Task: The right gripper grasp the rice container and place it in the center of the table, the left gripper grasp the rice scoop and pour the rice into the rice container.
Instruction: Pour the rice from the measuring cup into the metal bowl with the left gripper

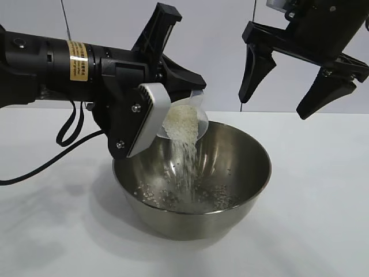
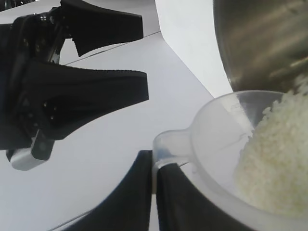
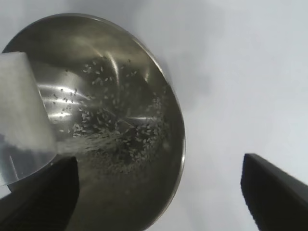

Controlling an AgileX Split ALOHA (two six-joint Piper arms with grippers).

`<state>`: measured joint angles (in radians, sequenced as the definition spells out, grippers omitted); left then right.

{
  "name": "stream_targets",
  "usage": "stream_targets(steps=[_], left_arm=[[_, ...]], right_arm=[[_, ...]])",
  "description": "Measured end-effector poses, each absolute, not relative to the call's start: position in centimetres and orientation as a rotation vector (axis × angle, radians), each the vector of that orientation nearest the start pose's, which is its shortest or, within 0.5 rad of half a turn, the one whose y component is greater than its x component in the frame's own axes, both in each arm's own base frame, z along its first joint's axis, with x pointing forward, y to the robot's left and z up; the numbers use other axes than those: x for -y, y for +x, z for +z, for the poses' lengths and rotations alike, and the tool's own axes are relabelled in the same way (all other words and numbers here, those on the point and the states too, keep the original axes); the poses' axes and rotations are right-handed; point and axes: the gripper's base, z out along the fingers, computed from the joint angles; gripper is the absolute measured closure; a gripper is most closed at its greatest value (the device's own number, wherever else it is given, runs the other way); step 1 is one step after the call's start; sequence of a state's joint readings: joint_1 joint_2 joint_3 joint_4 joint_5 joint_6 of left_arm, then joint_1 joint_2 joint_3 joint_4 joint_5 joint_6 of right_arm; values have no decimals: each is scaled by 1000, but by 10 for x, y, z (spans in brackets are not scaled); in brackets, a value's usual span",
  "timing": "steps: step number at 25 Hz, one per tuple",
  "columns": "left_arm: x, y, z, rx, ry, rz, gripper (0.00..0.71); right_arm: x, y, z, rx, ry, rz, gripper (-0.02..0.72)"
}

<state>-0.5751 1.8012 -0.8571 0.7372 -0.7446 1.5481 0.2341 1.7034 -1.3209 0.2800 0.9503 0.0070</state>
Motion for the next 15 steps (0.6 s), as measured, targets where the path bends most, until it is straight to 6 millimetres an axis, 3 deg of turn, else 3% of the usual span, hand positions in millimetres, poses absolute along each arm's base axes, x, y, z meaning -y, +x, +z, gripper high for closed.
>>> stream_targets(steps=[15], left_arm=[[232,283,192,72,1931,737,698]], right_arm=[[-100,338,262,-2820,-157,385,72]])
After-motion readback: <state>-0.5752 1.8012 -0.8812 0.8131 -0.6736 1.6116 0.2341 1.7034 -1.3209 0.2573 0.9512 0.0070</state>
